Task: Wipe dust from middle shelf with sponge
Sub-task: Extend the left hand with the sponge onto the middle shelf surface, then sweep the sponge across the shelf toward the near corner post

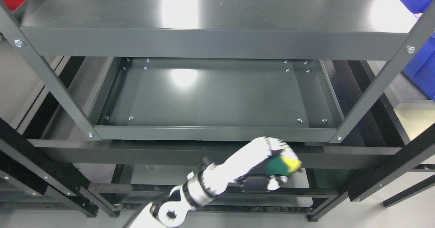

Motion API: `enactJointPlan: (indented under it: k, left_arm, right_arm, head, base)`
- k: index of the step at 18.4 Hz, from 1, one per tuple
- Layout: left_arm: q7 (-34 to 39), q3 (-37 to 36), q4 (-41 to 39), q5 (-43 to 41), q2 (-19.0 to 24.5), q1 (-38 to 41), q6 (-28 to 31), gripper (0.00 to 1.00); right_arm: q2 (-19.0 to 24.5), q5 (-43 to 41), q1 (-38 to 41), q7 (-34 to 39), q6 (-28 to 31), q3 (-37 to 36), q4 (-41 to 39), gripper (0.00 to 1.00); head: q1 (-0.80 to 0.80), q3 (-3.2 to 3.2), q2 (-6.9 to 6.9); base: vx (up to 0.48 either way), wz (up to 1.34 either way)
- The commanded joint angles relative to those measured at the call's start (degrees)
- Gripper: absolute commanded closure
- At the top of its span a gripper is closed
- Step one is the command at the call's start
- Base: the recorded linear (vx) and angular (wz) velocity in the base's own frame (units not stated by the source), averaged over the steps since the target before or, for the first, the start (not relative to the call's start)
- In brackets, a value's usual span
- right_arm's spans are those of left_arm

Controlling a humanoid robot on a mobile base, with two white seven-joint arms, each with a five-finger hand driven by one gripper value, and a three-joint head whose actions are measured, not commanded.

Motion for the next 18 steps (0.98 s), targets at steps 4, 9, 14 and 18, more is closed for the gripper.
enactJointPlan:
  k: [4, 9, 14, 18]
  left_arm:
    - [-0.75, -1.03, -0.5, -20.53, 1.0, -27.01, -4.79, 0.94]
    - [-0.75, 2.59, -0.94, -22.28, 1.0, -39.41, -6.47, 0.94]
    - [-3.11, 5.67, -1.64, -25.37, 1.0, -41.37, -6.47, 0.94]
    - [-5.4, 7.07, -3.04, -25.37, 1.0, -38.64, -6.47, 0.95]
  right_arm:
    - [-1.0, 0.0, -0.01, -0.03, 0.04, 0.05, -1.0, 0.0]
    - [-1.0, 0.0, -0.01, -0.03, 0.04, 0.05, -1.0, 0.0]
    - [-1.0, 0.0, -0.01, -0.03, 0.04, -0.04, -1.0, 0.0]
    - [-1.0, 0.0, -0.01, -0.03, 0.04, -0.04, -1.0, 0.0]
  head:
    - [0.0, 0.0, 0.0]
    - [0.0, 0.0, 0.0]
    - [0.0, 0.0, 0.0]
    - [0.0, 0.0, 0.0]
  base:
    - [0.003, 0.0]
    - [0.012, 0.05]
    - [-0.004, -0.01]
    - [0.0, 0.0]
